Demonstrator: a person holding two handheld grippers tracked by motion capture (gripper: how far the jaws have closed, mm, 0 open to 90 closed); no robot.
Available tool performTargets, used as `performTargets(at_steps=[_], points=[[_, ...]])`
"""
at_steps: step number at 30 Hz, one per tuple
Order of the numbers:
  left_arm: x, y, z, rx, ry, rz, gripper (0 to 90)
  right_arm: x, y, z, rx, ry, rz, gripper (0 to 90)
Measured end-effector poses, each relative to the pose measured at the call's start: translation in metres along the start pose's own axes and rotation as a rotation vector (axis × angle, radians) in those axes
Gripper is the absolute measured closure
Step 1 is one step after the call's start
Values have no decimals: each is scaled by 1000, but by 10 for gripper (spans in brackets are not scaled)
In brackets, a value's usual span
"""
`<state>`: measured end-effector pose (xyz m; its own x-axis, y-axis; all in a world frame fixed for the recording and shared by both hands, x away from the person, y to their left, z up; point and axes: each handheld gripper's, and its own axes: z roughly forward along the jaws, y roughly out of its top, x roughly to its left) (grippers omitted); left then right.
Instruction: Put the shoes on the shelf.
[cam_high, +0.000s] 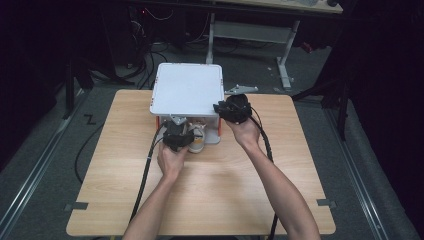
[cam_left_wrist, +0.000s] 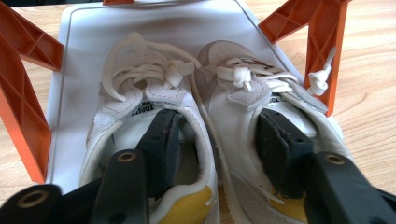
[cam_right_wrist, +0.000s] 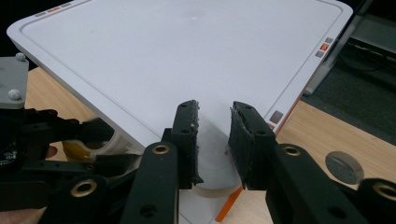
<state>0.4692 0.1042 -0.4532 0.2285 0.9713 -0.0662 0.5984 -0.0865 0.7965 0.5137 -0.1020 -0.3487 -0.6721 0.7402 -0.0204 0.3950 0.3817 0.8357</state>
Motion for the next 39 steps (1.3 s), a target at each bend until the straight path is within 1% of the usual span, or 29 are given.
performTargets(at_steps=[1, 3, 5, 6, 7, 8, 9, 10, 13, 14, 16, 18, 19, 20, 25, 28, 31, 32, 33, 35, 36, 39], points=[[0, 0, -1, 4, -1, 5, 474, -1, 0, 0, -3, 3, -1, 722], [-1, 0, -1, 7, -11, 1, 461, -1, 0, 0, -2, 2, -3, 723], [0, 0, -1, 15, -27, -4, 449, -1, -1, -1, -2, 2, -4, 723], [0, 1, -2, 23, -44, -11, 444, -1, -1, -1, -1, 2, -4, 723], [1, 1, -2, 21, -65, -20, 430, -1, -1, -1, -2, 2, -4, 723], [3, 3, -4, 27, -93, -46, 401, 0, 0, -1, -1, 0, -6, 723], [4, 4, -4, 36, -108, -66, 386, 0, 0, 0, -1, -1, -7, 724], [4, 6, -4, 46, -106, -64, 369, 0, 0, 0, -2, -2, -9, 725], [2, 7, -5, 39, -84, -47, 337, 1, 0, 0, 0, -3, -8, 725], [0, 6, -7, 29, -77, -30, 321, 1, 0, 0, -1, -4, -9, 725], [-5, 7, -13, 3, -66, 4, 319, 1, 0, 0, -3, -3, -10, 725], [-7, 9, -19, -22, -65, 21, 315, 1, 0, 0, -2, -4, -8, 725], [-7, 10, -22, -29, -68, 18, 309, 1, 0, 0, -2, -6, -8, 725], [-6, 11, -26, -40, -78, 4, 301, 1, 0, 0, -1, -9, -9, 725], [-7, 11, -46, -49, -79, 14, 249, 1, 0, 0, 0, -8, -6, 724], [-6, 8, -58, -32, -82, 24, 176, 1, 0, 0, 3, -11, -6, 724], [-4, 3, -65, -6, -80, 20, 152, 1, 0, 0, 3, -9, -6, 724], [-4, 0, -67, 4, -74, 22, 150, 1, 1, 0, 5, -10, -6, 724], [-4, -3, -68, 19, -59, 31, 147, 1, 1, 0, 7, -10, -6, 723], [-6, -9, -69, 39, -41, 35, 141, 1, 1, 0, 8, -10, -5, 723], [-6, -14, -69, 59, -32, 34, 135, 1, 1, 0, 9, -10, -5, 722], [-8, -26, -65, 102, -16, 36, 116, 2, 1, 0, 13, -14, -5, 721]])
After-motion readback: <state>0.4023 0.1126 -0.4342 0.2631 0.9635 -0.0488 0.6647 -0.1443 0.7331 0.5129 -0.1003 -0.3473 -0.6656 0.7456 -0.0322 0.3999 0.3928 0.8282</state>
